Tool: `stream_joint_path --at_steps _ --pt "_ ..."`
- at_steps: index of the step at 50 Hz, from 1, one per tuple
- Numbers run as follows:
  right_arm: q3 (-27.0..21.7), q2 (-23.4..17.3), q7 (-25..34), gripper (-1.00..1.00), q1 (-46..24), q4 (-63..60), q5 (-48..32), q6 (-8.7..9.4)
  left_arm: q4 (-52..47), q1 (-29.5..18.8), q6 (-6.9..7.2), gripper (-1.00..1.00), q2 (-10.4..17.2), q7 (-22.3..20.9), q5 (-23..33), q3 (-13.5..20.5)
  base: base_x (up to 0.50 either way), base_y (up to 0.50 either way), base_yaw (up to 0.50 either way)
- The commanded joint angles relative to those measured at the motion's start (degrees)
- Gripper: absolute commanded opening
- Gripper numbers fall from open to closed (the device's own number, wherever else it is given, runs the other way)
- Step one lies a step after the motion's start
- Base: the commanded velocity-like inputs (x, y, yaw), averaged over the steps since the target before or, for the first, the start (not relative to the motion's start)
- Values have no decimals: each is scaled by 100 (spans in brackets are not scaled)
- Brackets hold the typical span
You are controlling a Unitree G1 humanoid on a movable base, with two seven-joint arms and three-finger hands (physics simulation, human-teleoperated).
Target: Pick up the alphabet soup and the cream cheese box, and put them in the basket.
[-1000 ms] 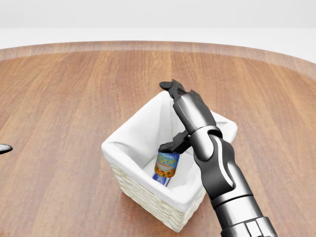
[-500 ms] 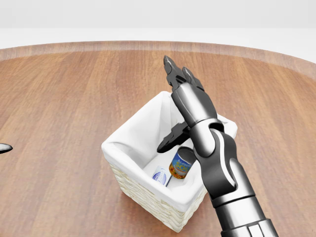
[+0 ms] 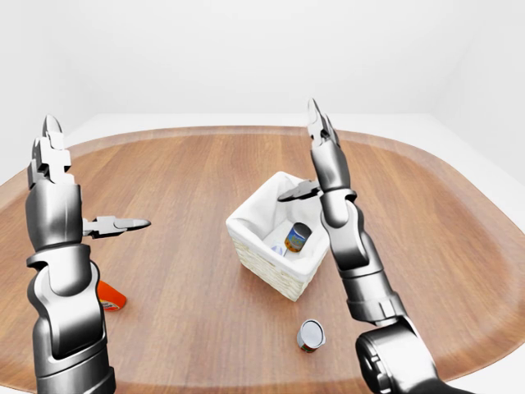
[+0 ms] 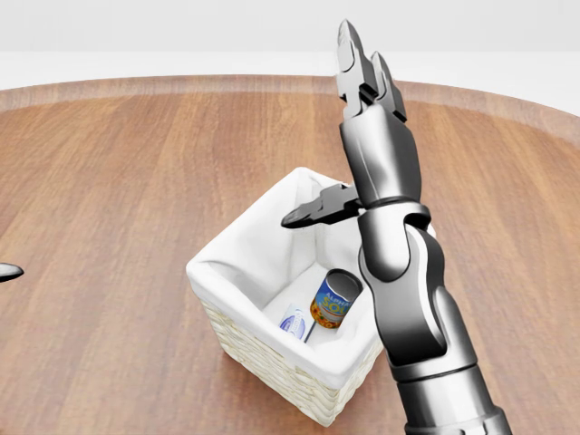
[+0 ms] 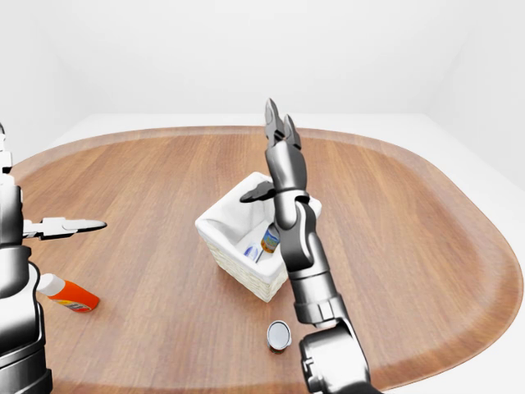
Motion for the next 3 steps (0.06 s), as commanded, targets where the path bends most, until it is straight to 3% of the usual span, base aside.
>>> stream_joint_path --at_steps 1,3 --pt "-11 16 -758 100 64 -314 659 0 -14 -4 0 100 10 -146 -84 -8 0 0 0" --pt "-26 77 -1057 100 129 -322 871 0 5 -5 0 100 8 -141 -17 -34 0 0 0"
